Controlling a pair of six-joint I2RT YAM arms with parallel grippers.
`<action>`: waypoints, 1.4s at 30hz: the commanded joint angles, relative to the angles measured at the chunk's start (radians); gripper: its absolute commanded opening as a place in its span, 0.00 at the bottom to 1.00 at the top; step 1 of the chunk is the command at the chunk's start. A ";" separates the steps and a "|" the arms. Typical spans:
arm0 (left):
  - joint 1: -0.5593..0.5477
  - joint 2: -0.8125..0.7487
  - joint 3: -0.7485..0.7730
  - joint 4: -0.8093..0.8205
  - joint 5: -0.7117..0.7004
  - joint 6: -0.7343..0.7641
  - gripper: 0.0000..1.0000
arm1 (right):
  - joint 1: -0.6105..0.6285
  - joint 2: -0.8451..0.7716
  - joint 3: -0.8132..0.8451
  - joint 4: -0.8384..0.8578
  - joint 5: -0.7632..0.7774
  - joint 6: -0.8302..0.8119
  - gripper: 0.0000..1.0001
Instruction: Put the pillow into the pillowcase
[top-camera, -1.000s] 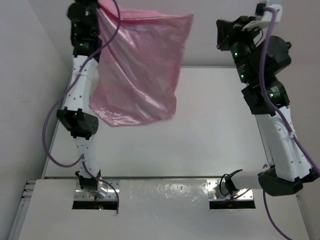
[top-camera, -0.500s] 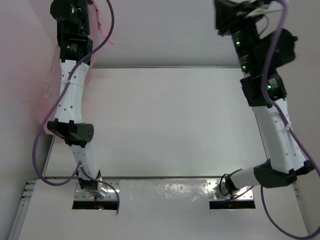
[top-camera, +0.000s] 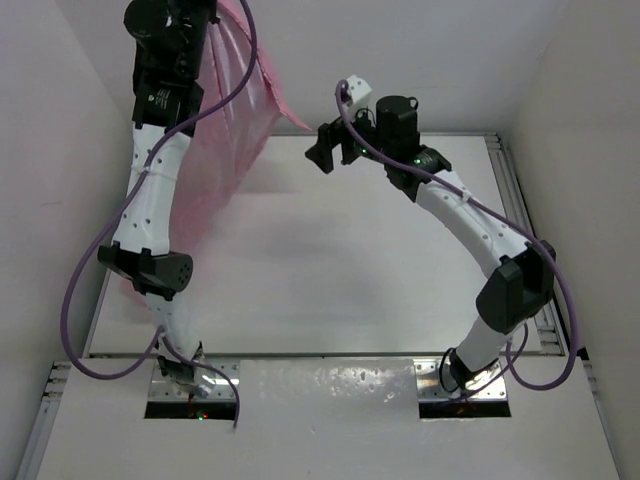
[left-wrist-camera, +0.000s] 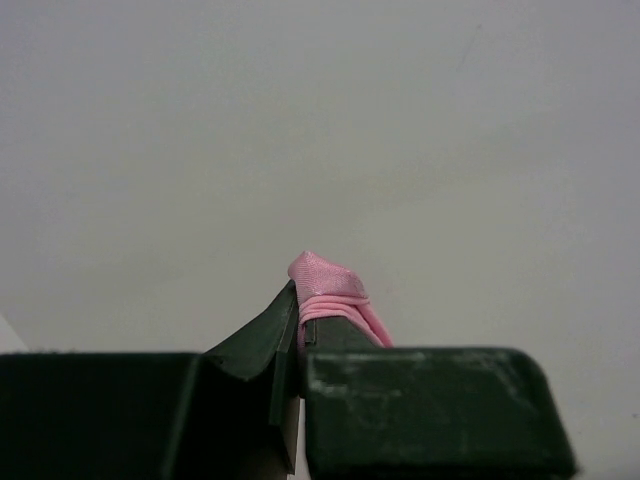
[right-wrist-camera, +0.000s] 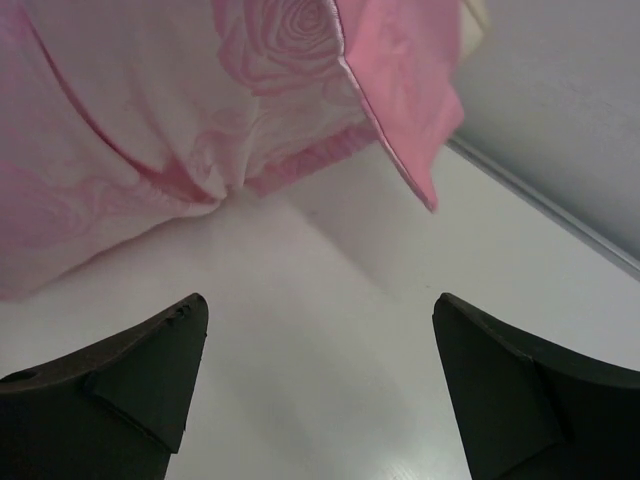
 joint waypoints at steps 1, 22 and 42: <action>-0.026 -0.127 0.073 0.150 0.024 0.050 0.00 | 0.012 -0.031 0.001 0.110 -0.005 -0.119 0.91; -0.146 -0.170 0.007 0.075 -0.023 0.162 0.00 | 0.147 -0.080 -0.077 0.054 0.198 -0.330 0.99; -0.163 -0.186 -0.008 0.052 -0.054 0.187 0.00 | 0.523 -0.105 -0.240 0.317 0.793 -0.125 0.99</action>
